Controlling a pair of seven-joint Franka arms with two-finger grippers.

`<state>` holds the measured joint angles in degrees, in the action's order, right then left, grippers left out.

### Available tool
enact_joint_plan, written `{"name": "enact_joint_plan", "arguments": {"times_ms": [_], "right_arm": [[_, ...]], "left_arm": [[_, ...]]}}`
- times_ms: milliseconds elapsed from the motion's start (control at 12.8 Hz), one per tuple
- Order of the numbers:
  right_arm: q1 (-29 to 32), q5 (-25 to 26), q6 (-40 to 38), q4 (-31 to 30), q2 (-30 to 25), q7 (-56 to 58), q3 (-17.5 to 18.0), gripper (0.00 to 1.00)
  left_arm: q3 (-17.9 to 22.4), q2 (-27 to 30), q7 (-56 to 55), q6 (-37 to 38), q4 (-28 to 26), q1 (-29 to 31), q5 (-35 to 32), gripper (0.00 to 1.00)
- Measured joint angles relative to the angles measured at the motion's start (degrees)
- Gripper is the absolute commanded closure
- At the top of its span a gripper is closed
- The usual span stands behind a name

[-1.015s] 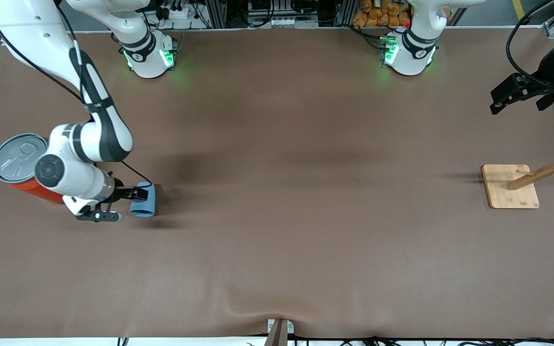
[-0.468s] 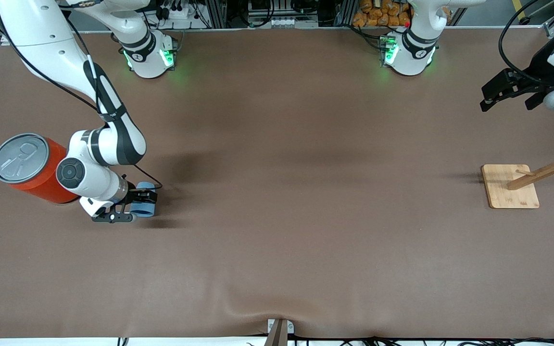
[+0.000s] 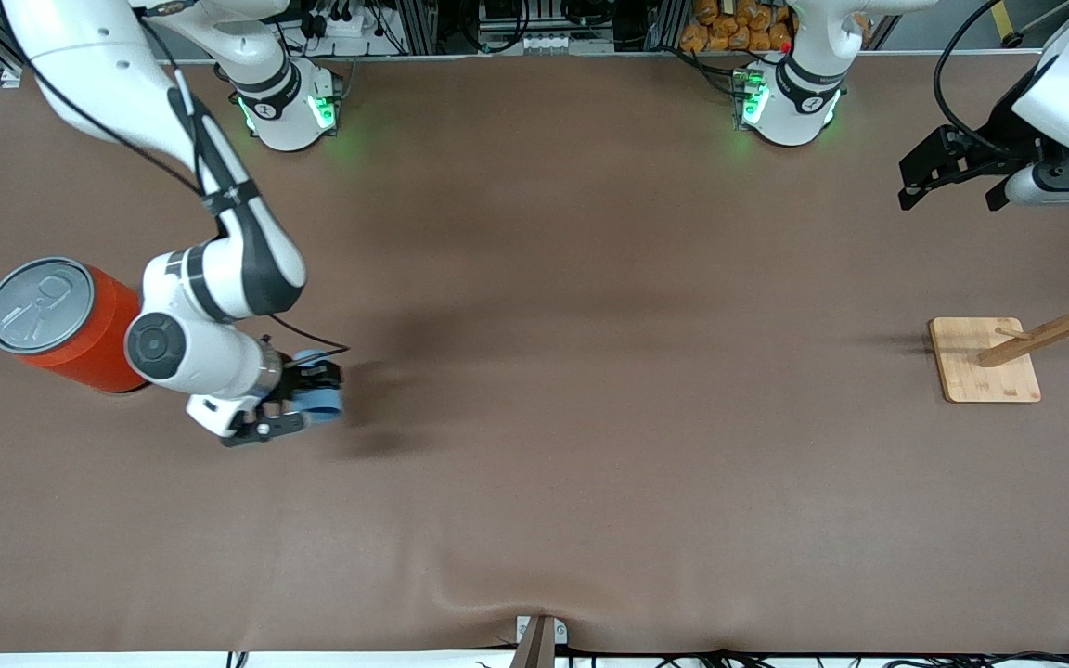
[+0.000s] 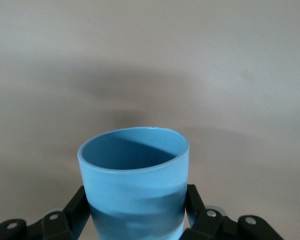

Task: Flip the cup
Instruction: 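Carry the blue cup toward the table middle while the left gripper approaches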

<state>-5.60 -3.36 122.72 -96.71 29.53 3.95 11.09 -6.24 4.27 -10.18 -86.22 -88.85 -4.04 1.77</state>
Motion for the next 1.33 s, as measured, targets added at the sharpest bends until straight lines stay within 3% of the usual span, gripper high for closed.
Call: {"name": "enact_joint_plan", "arguments": {"times_ms": [234,468,624,780,937,1327], "right_arm": [[-3.33,3.04,0.21,6.71,3.6,4.32,4.38,1.0],[-10.06,5.03,0.63,14.63,7.68,6.27,4.97,1.0],[-15.36,10.21,0.56,18.84,9.56,12.06,4.95,1.0],[-19.45,16.15,0.46,20.1,10.58,19.99,4.92,1.0],[-22.65,18.8,0.45,20.39,11.96,25.76,4.86,1.0],[-29.55,23.07,6.01,20.73,18.2,26.53,3.93,1.0]], "left_arm": [[-0.03,0.1,0.0,0.0,0.02,0.01,0.0,0.0],[0.0,0.19,0.0,0.05,0.08,0.18,0.0,0.0],[0.11,0.19,0.05,0.06,0.13,0.25,0.0,0.0],[0.24,0.19,0.05,0.1,0.18,0.29,0.0,0.0],[0.32,0.19,0.06,0.38,0.19,0.31,0.0,0.0],[0.48,0.19,0.06,1.51,0.19,0.36,0.0,0.0]]}}
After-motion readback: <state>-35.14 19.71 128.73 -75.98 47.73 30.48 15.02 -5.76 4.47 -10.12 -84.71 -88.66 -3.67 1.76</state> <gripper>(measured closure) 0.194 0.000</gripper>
